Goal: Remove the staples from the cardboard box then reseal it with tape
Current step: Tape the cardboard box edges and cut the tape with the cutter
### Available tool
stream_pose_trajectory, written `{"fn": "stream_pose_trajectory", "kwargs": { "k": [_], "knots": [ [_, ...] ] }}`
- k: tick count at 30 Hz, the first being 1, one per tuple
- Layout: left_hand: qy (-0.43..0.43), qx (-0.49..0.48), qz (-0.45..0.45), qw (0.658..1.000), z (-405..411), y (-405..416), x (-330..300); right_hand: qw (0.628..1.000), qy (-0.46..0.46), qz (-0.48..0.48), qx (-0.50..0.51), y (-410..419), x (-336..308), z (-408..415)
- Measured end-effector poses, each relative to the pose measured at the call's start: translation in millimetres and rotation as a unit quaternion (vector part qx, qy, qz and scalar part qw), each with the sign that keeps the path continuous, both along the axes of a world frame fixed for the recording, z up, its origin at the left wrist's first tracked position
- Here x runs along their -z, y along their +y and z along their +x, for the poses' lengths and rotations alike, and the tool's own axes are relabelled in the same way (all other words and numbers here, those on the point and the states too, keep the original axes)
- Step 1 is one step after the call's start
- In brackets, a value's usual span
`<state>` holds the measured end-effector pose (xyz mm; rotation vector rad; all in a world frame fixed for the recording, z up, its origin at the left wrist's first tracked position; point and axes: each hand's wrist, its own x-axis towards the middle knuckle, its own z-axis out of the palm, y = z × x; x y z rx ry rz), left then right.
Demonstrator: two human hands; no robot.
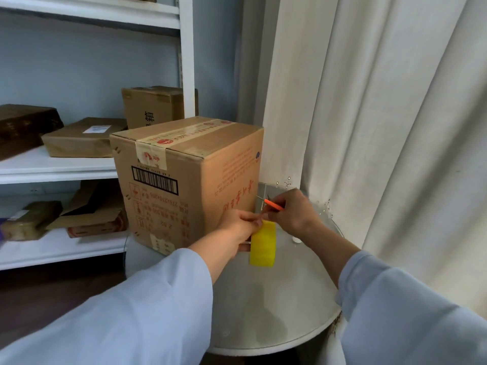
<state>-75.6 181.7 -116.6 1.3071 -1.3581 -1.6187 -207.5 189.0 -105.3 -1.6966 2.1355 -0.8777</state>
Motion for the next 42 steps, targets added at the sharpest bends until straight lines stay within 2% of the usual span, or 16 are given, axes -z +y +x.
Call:
{"fn": "stream_pose_trajectory", "kwargs": {
  "k": [3,6,10,13,18,25,31,34,37,40,42],
  "knots": [
    [0.007,0.005,0.007,1.000,-11,-9,4,1.000,-0.007,-0.007,0.015,-4,1,-10],
    [-0.005,0.022,0.037,0.999,-14,-14,19,0.999,0.020,0.026,0.008,-8,13,-17],
    [-0.026,0.057,0.053,0.997,-17,-17,38,0.998,0.007,0.054,0.002,-6,29,-28],
    [-0.076,0.095,0.035,0.992,-15,-14,46,0.998,-0.013,0.064,0.018,-6,31,-40],
    [-0.127,0.103,-0.014,0.986,-7,-21,45,0.996,0.018,0.075,0.046,-11,30,-44],
    [-0.104,0.154,-0.051,0.981,-22,-22,43,0.996,0.026,0.080,0.031,-10,22,-36],
    [-0.128,0.142,-0.153,0.970,-35,-24,54,0.998,-0.048,0.036,0.023,-3,29,-39],
    [-0.237,0.128,-0.207,0.940,-37,-28,53,0.996,-0.073,0.033,0.038,-2,43,-39],
    [-0.370,0.118,-0.259,0.885,-40,-28,49,0.993,-0.095,0.024,0.061,-1,58,-38],
    [-0.438,0.130,-0.298,0.838,-49,-27,44,0.988,-0.127,0.024,0.090,1,66,-43],
    [-0.496,0.151,-0.317,0.794,-61,-25,44,0.983,-0.141,0.027,0.112,4,72,-47]
  ]
}}
